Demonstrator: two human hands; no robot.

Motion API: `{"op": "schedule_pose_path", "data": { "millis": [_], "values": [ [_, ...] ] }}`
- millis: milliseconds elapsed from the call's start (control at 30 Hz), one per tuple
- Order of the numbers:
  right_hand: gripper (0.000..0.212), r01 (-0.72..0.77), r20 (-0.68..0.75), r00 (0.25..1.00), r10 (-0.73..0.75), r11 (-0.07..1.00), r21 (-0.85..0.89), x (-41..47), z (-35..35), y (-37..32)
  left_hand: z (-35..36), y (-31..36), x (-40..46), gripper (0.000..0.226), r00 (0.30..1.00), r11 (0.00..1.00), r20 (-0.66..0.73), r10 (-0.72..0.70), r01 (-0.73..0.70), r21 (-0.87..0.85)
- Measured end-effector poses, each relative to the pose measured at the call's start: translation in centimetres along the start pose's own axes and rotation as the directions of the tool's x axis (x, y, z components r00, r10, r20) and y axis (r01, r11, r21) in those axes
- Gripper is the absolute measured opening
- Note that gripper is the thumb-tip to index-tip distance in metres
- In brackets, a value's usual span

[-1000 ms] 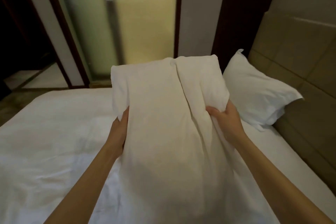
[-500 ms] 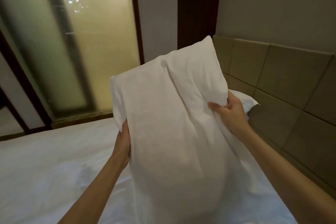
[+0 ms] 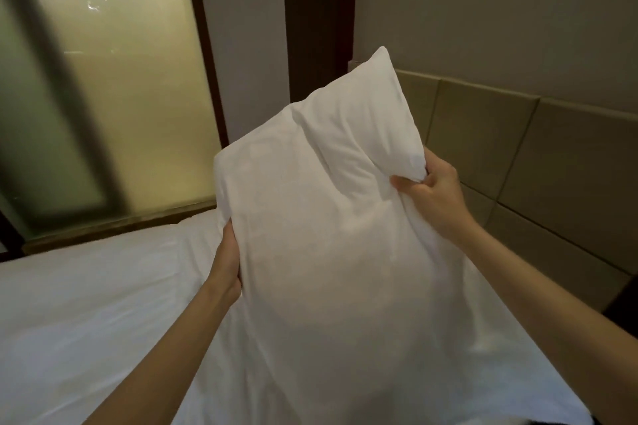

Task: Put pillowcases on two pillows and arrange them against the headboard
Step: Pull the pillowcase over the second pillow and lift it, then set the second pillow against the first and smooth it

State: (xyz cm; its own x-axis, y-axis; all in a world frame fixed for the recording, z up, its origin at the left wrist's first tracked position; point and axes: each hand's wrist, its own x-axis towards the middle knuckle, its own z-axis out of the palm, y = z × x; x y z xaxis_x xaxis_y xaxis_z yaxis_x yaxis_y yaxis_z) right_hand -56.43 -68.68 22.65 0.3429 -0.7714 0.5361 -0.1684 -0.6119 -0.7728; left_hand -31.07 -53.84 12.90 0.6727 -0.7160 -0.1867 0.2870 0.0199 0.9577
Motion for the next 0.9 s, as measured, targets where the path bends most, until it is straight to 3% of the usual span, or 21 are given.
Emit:
{"op": "schedule_pose_path", "data": {
  "millis": [200,467,600,700,800,900],
  "values": [
    [0.049,0.003,0.071,0.997,0.004,0.996,-0.087,3.5,-8.6,7.1,11.7,-5.0,0.7,0.042,0.998,0.997,-0.007,-0.061,0.061,-0.039],
    [0.049,0.057,0.169,0.986,-0.009,0.959,-0.277,6.0,-14.9,14.4,21.1,-11.9,2.1,0.045,0.981,0.981,-0.033,-0.193,0.193,0.000],
    [0.043,0.086,0.190,0.982,-0.015,0.924,-0.372,6.6,-16.1,16.8,24.2,-14.3,2.7,0.060,0.951,0.952,-0.048,-0.306,0.306,0.007],
    [0.034,0.108,0.201,0.979,-0.019,0.891,-0.441,7.6,-16.6,18.1,25.5,-16.0,3.9,0.062,0.929,0.920,-0.031,-0.369,0.370,0.132],
    [0.029,0.104,0.201,0.980,0.003,0.848,-0.520,8.6,-16.2,19.4,25.7,-16.5,5.7,0.035,0.967,0.907,-0.019,-0.255,0.246,0.341],
    [0.026,0.084,0.223,0.973,0.065,0.798,-0.597,8.9,-14.8,21.0,25.2,-16.3,8.8,0.048,0.983,0.854,-0.024,-0.184,0.172,0.491]
  ]
}}
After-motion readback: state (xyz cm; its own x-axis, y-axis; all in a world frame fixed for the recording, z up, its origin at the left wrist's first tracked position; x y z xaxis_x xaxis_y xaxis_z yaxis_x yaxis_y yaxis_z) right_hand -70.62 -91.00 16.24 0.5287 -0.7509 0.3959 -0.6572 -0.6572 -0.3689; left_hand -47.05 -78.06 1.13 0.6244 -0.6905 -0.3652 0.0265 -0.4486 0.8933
